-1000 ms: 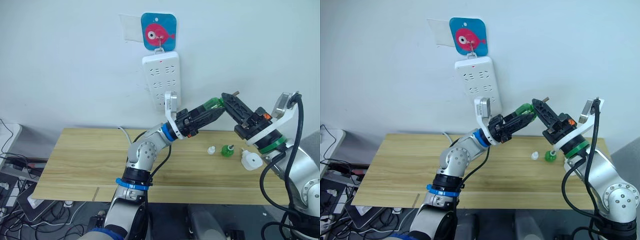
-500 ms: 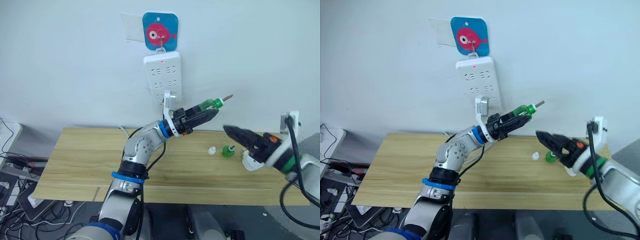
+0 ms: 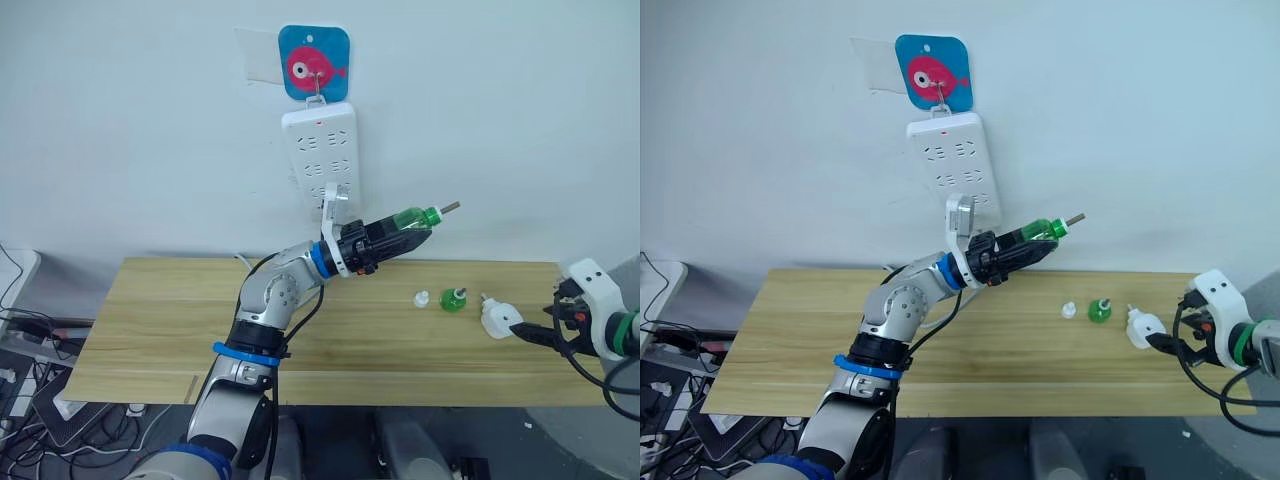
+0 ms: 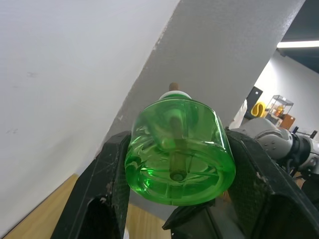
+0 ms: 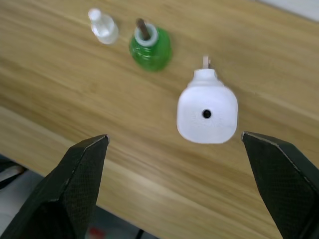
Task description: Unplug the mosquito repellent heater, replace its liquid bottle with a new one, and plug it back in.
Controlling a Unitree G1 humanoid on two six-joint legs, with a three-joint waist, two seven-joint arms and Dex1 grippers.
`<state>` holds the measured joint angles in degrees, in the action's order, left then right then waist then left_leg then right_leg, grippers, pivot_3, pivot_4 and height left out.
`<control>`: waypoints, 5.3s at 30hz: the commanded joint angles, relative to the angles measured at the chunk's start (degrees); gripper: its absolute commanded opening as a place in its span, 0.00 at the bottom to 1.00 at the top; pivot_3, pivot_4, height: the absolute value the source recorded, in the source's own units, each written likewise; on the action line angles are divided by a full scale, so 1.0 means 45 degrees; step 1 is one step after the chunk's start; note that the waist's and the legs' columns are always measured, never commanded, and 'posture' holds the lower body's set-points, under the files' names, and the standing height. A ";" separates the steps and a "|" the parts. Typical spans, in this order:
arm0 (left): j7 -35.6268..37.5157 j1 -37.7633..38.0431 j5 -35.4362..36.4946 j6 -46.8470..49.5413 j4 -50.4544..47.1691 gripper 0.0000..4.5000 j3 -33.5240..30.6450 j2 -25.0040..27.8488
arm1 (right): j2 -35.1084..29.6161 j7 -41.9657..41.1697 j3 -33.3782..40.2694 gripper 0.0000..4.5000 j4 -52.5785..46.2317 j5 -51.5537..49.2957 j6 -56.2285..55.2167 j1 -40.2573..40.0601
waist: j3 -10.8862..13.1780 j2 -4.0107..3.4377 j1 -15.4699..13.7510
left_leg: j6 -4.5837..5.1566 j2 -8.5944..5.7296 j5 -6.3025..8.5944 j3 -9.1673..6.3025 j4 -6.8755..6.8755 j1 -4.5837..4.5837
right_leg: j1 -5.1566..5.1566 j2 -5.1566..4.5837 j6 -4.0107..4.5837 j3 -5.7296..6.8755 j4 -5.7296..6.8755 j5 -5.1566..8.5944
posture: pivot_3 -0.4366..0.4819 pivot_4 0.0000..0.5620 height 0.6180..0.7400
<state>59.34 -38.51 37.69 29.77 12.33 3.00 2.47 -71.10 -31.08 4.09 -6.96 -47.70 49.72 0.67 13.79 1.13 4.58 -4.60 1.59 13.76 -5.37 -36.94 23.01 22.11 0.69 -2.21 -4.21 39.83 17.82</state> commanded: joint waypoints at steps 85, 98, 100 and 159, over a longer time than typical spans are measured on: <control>0.3042 0.0541 0.0420 0.1900 -0.1259 0.51 0.1330 0.1400 | 0.0030 0.0542 0.5784 0.66 0.1407 -1.4510 0.6692 0.0751 | 0.0279 -0.0032 -0.0383 | 0.0006 -0.0033 0.0005 -0.0030 -0.0003 0.0074 | 0.0023 -0.0038 0.0034 0.0045 -0.0034 -0.0042 | 0.39 0.37 1.00; 0.2796 0.0995 0.0519 0.2161 -0.1961 0.51 0.1622 0.0987 | 0.0454 0.1324 0.4364 0.66 0.0706 -1.4510 0.5667 0.2077 | 0.0278 -0.0033 -0.0306 | 0.0005 -0.0027 0.0004 -0.0032 -0.0005 0.0084 | 0.0035 -0.0033 0.0020 0.0044 -0.0048 -0.0049 | 0.39 0.39 1.00; 0.2759 0.0985 0.0490 0.2071 -0.1907 0.51 0.1625 0.0900 | 0.0431 0.1226 0.4224 0.66 0.0631 -1.4510 0.5723 0.2269 | 0.0278 -0.0033 -0.0307 | 0.0005 -0.0026 0.0004 -0.0033 -0.0007 0.0083 | 0.0035 -0.0032 0.0018 0.0045 -0.0049 -0.0050 | 0.39 0.39 1.00; 0.2767 0.0684 0.0373 0.1758 -0.1615 0.51 0.1633 0.0524 | 0.0998 0.1668 0.2808 0.66 -0.0945 -1.4510 0.4782 0.3391 | 0.0276 -0.0036 -0.0312 | 0.0007 -0.0020 0.0005 -0.0041 -0.0008 0.0096 | 0.0036 -0.0029 0.0017 0.0052 -0.0063 -0.0053 | 0.39 0.39 1.00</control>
<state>71.39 -34.49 38.66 38.29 6.78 9.64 5.55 -66.83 -23.58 16.56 -9.27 -111.45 72.26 14.59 15.04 0.97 3.18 -4.57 1.50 13.78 -5.56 -36.98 23.44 22.27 0.56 -2.14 -3.98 39.55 17.58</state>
